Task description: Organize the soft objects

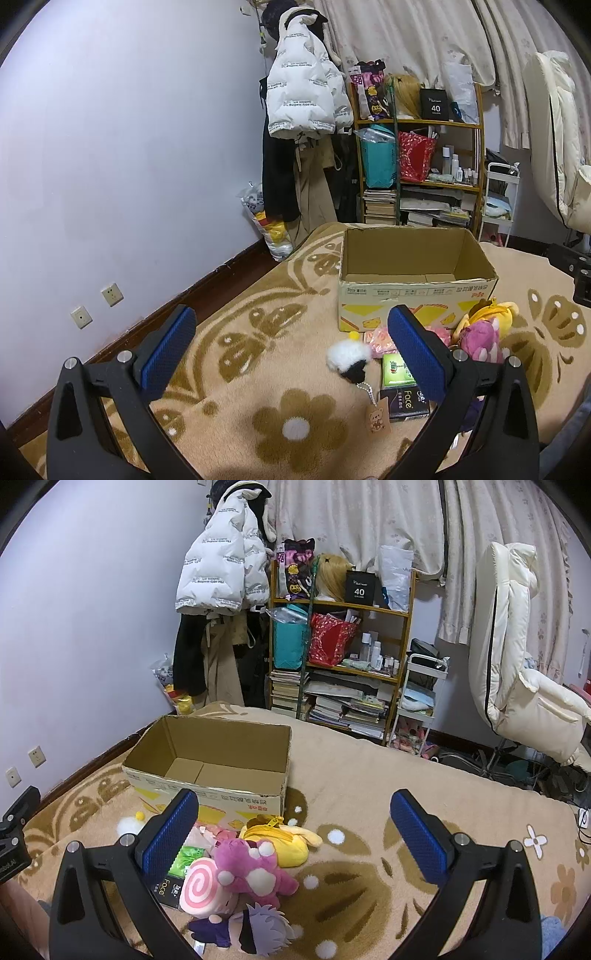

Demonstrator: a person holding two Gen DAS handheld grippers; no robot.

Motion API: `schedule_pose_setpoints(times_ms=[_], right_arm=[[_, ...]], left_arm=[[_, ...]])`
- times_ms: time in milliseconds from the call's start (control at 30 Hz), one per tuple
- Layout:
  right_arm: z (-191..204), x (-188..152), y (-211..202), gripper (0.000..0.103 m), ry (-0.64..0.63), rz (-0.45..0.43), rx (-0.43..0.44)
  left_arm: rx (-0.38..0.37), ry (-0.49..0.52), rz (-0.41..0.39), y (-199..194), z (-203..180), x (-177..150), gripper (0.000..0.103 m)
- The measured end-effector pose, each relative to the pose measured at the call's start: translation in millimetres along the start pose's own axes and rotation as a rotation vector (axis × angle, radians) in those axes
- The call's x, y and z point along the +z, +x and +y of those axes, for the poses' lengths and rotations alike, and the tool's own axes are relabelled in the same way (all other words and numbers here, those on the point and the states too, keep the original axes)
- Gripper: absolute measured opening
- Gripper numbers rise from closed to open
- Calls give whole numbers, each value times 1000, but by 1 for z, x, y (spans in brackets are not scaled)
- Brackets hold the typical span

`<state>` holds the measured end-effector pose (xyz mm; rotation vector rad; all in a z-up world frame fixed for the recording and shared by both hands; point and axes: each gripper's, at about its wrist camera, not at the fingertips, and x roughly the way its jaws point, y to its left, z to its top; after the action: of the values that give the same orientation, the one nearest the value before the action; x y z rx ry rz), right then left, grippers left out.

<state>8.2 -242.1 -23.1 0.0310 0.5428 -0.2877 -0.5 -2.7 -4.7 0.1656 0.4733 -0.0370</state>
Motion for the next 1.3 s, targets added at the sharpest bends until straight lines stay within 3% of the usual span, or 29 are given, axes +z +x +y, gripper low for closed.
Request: schedule_pose_setpoints(times_ms=[1300], right_arm=[[0,-5,4,103,2,8,1]], left_arm=[[10,15,8,3,-6,0,103]])
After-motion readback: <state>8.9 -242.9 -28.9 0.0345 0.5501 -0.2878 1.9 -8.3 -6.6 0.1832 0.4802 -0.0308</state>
